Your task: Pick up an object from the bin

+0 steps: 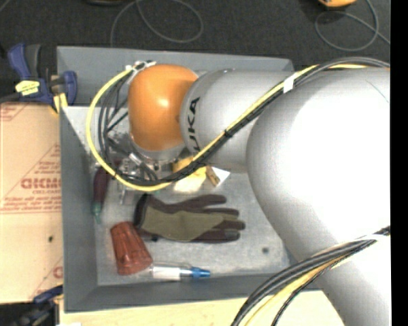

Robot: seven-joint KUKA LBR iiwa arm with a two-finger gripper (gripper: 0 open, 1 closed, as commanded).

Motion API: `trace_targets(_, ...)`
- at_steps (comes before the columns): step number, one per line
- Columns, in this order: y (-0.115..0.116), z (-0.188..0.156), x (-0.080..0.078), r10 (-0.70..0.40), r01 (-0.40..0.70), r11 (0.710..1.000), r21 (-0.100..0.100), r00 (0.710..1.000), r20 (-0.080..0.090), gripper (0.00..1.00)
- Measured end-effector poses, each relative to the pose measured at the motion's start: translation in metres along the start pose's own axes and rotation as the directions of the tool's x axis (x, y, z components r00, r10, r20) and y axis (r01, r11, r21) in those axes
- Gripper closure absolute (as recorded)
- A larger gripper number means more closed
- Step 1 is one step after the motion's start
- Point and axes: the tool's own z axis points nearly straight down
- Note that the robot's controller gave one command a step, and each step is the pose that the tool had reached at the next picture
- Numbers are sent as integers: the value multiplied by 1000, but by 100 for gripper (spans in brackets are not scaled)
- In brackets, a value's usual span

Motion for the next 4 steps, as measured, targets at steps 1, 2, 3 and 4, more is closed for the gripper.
trace_targets(1, 0, 0, 0, 1, -1, 1000, 0, 1000, 0, 100)
trace_targets(2, 0, 0, 0, -2, 2, 1000, 0, 1000, 0, 100)
trace_targets(3, 18, 1, -20, -201, 201, 980, -2, 980, 4, 100)
trace_targets(4, 18, 1, -20, -200, 200, 980, -2, 980, 4, 100)
